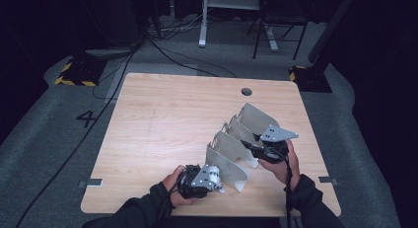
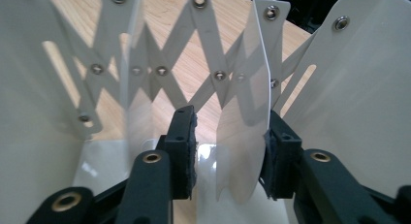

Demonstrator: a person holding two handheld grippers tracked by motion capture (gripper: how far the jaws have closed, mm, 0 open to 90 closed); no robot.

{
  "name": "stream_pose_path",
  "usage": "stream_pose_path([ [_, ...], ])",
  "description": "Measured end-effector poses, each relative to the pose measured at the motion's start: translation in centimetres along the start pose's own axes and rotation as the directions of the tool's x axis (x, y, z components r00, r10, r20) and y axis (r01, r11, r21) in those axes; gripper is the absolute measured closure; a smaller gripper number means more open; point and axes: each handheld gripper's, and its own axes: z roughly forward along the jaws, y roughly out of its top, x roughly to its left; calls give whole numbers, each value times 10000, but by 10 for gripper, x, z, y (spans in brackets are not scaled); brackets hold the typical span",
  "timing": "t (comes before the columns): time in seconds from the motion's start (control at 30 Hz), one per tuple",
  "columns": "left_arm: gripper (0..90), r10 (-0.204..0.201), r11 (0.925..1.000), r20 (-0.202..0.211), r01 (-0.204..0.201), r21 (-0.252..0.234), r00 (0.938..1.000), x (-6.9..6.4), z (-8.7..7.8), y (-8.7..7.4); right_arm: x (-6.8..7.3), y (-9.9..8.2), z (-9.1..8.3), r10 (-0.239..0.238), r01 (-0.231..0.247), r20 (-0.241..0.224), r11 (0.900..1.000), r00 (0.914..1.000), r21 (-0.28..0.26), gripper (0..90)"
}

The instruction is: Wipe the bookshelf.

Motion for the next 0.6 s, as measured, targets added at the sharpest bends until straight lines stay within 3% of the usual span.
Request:
stream_pose_path([
  [0.13, 705, -63, 10000, -271, 61, -63, 9996, 6, -9, -3, 6, -2, -7, -254, 246, 409, 9995, 9988, 208, 603],
  [0.27, 693, -428, 9985, -760, 401, -369, 9962, 20, -26, -9, -1, -3, -11, 123, -119, 745, 9999, 9971, -51, 555],
  [0.3, 688, -472, 9984, -858, 444, -339, 9952, 22, -29, -10, -4, -4, -11, 300, -295, 761, 9995, 9966, -78, 535],
  [0.6, 673, -1061, 9939, -1396, 1007, -454, 9845, 37, -45, -22, -1, -2, -24, 201, -188, 629, 9996, 9978, -201, 514],
])
